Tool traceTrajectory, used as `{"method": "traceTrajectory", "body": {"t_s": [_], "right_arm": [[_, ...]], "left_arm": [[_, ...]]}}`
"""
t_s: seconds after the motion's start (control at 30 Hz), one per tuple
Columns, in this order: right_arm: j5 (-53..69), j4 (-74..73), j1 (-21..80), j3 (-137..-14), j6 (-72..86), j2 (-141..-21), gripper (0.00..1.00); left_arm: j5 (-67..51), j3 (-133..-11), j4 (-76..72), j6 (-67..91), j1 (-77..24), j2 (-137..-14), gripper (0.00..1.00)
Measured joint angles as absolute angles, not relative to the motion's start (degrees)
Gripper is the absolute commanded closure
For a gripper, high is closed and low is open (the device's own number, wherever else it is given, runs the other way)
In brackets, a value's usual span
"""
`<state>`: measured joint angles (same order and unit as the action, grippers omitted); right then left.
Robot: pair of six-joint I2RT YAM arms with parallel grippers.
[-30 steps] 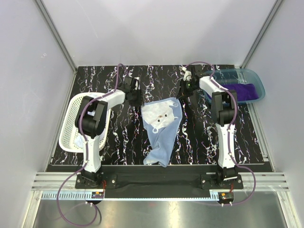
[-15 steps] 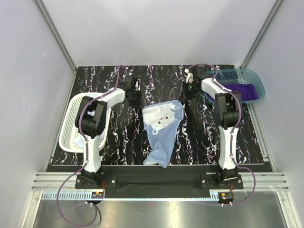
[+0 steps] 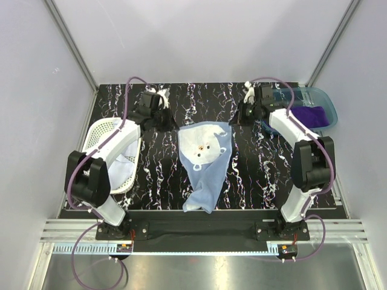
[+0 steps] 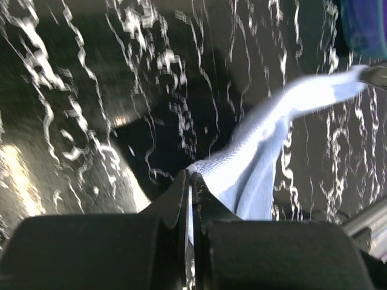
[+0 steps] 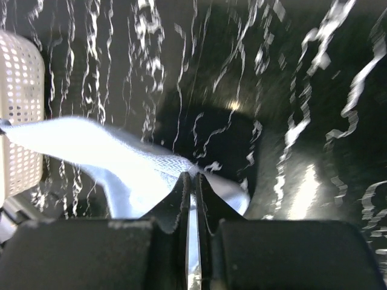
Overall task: Fold and stack the towels
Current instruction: Flatten out the crumpled towel
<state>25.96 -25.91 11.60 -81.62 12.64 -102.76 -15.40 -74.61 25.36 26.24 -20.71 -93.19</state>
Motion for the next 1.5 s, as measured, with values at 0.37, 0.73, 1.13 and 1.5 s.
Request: {"method": "traceTrajectory", "body": {"t_s": [0.37,0.73,1.13,1.5], "right_arm": [[25.98,-19.22,15.09,-70.59,17.76,-103.85,1.0],[20.62,-23.51,15.09,-80.95,14.57,-85.89,1.0],[31.16,-22.76,15.33,-74.54,15.14,-56.31,1.0],[37.71,-15.94,15.38,-72.16,22.52,-48.14,1.0]], "left_arm": [[-17.04,-65.69,26.15,26.13,-21.54,-93.3,1.0],[-13.32,-83.85,32.23,24.29,-21.56,-85.01,1.0],[-14.13,-81.87,32.97,25.1,-25.63,-55.4,1.0],[-20.23,-81.19,32.8,29.12,-26.87,-55.22,1.0]]}}
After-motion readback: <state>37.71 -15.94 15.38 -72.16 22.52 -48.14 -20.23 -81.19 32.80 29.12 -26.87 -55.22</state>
